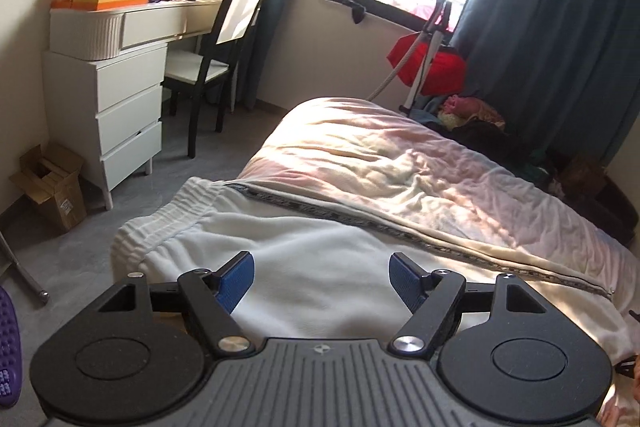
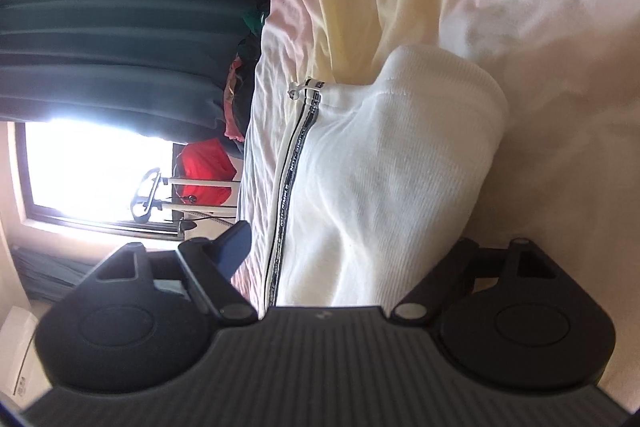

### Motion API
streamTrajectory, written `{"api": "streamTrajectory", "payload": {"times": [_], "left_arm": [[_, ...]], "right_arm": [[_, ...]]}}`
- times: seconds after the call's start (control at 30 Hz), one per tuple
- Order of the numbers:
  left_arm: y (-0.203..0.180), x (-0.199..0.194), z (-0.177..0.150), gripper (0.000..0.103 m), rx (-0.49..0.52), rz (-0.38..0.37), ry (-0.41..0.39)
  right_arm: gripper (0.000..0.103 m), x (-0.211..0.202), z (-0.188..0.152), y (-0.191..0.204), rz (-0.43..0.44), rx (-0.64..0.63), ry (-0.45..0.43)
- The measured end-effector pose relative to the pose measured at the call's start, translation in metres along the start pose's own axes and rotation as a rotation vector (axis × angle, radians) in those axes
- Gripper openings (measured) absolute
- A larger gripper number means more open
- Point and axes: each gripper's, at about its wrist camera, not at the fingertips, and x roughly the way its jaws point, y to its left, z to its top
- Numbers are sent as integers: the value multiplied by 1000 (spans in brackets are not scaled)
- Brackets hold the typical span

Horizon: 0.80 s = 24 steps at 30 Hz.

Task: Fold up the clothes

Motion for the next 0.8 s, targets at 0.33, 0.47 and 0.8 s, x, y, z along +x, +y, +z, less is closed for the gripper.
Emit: {"api": "streamTrajectory", "payload": {"times": [0.33, 0.47, 0.8], "left_arm": [[-158, 59, 1, 77, 106, -117, -54], [-194, 91, -6, 77, 146, -68, -26], [-214, 147, -40, 77, 246, 50, -7]], "right_arm": [[82, -8, 4, 5, 16, -81, -58], [82, -12, 4, 6, 35, -104, -70], [73, 2, 2, 15, -67, -229, -59]]}}
